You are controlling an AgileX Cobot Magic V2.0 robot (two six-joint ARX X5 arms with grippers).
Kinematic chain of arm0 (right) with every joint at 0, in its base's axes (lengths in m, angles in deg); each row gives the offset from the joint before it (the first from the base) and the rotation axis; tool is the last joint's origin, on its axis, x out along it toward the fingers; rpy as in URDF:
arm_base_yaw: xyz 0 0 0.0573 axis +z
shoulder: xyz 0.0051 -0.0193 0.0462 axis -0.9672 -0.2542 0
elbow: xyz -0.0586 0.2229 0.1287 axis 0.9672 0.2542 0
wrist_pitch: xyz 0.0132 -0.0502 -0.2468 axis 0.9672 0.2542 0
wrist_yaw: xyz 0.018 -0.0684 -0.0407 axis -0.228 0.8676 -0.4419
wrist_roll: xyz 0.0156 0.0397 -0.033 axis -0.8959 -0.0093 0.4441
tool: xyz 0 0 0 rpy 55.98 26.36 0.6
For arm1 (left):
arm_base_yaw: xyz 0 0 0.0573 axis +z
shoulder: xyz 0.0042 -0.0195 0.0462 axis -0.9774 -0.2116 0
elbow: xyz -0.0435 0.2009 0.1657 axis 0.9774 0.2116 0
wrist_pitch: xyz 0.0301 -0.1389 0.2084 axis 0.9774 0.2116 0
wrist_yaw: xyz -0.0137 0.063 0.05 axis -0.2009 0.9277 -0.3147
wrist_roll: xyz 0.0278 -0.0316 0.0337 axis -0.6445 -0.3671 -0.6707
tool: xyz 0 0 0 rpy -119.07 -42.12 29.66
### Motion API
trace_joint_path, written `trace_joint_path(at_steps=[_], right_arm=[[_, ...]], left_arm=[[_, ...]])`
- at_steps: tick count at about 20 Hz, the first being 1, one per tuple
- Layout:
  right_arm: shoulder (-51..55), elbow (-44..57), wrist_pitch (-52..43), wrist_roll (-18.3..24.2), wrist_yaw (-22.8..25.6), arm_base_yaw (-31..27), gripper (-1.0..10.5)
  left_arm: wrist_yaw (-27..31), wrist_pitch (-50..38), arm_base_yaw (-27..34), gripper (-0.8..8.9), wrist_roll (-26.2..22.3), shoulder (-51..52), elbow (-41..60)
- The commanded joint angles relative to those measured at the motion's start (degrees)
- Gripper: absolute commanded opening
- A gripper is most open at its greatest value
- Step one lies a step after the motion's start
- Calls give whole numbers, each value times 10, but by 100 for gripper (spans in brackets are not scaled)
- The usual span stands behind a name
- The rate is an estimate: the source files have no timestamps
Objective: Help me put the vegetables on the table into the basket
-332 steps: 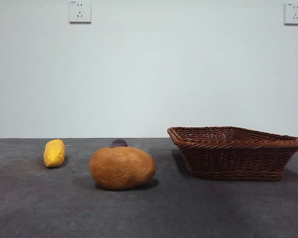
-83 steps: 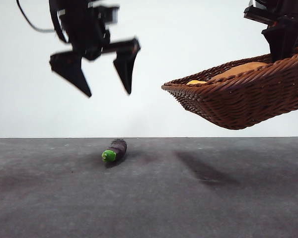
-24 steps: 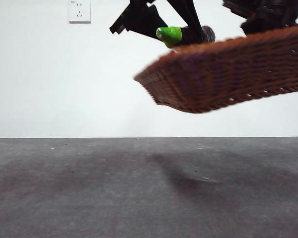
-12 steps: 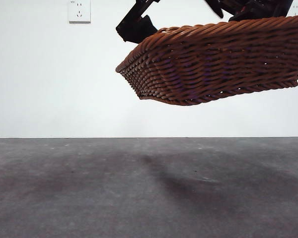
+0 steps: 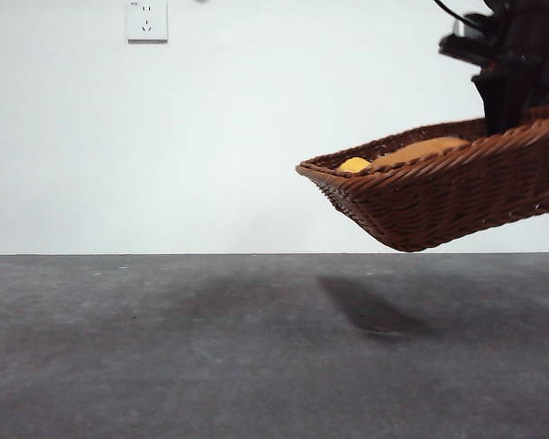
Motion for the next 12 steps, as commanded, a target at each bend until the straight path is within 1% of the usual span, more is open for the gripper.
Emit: trace_joint_path(at_steps=[1,5,6,9,10,12], right_arm=[[-37,3,-17,23,-44,-22,-8],[-118,2,-68,50,-62,-42,-8],[-136,2,-86,50,-63,-42,-8],[-183,2,-135,42,-88,-46,-8],[-197,2,-147,34,-89,-49,-8],[-219,2,-161,30,-88,-50,-8]], left_arm=[[0,50,-16,-6,-13,35,2],[0,178,-37,-5,-21,113,2],[0,189,-37,-5,-19,129,2],[0,196,-37,-5,11,165,2],[0,201,-37,-5,17,170,2],[-2,202,-37,-5,20,176,2]])
